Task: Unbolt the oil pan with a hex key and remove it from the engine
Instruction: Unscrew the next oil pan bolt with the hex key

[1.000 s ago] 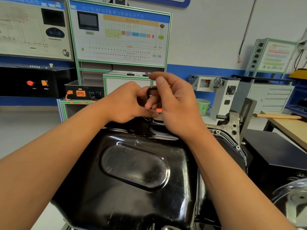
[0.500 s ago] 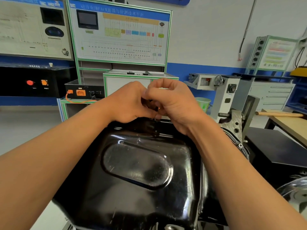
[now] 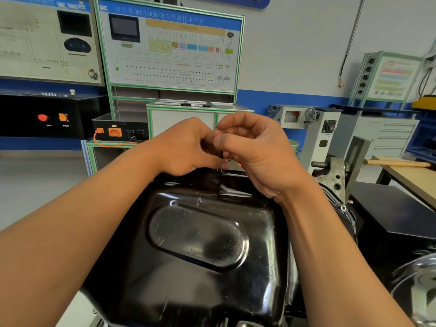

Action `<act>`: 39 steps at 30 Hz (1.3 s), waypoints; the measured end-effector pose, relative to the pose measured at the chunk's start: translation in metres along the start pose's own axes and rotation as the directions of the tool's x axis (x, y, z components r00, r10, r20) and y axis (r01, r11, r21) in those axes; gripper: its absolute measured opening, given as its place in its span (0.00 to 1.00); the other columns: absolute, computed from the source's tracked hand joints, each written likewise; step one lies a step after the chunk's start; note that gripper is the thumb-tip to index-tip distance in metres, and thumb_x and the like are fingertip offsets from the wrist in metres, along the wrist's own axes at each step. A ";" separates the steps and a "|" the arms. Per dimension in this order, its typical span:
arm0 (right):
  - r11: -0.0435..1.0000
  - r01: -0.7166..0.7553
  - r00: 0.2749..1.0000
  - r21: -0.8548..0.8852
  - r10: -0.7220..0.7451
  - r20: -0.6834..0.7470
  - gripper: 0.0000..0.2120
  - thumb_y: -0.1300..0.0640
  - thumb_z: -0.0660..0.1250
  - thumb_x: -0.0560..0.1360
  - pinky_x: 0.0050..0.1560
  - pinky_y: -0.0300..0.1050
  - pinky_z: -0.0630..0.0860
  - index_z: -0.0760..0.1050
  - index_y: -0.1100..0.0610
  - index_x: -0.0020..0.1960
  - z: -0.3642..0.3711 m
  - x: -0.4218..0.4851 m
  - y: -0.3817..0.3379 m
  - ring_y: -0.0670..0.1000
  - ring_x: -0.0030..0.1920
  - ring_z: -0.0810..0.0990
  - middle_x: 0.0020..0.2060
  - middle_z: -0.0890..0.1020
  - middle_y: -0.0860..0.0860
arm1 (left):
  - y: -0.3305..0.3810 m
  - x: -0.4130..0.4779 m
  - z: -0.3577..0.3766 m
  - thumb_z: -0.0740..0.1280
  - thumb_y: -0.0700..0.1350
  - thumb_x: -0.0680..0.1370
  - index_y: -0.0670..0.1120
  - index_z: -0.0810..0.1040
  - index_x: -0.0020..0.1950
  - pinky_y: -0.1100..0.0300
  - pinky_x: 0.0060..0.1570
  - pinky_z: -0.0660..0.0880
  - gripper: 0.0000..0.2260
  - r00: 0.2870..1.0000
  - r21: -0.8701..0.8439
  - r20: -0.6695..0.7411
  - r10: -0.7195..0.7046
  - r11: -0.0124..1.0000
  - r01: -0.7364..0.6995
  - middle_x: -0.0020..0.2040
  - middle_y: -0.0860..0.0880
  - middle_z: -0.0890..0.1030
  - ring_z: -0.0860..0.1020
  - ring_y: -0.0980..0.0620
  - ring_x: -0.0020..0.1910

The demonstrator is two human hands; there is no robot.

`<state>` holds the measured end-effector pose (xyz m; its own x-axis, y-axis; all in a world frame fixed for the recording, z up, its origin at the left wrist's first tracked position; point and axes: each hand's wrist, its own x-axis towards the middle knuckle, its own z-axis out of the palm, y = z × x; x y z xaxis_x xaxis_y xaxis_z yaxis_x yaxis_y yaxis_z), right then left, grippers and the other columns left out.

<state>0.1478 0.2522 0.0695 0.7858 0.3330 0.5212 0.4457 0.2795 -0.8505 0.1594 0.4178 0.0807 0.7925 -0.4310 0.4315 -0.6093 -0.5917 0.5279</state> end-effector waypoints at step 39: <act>0.976 0.065 0.970 -0.206 -0.110 -0.218 0.20 0.51 0.73 0.77 0.25 0.36 0.68 0.74 0.54 0.29 0.007 0.023 0.010 0.42 0.21 0.68 0.22 0.71 0.45 | -0.003 0.001 0.002 0.71 0.39 0.77 0.54 0.84 0.47 0.79 0.36 0.68 0.09 0.996 0.011 0.088 0.010 1.000 -0.011 0.36 0.65 0.83 0.76 0.70 0.30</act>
<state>0.1668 0.2692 0.0734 0.8062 0.0958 0.5838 0.5745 0.1085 -0.8113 0.1620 0.4178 0.0784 0.7854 -0.4957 0.3707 -0.6179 -0.5939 0.5152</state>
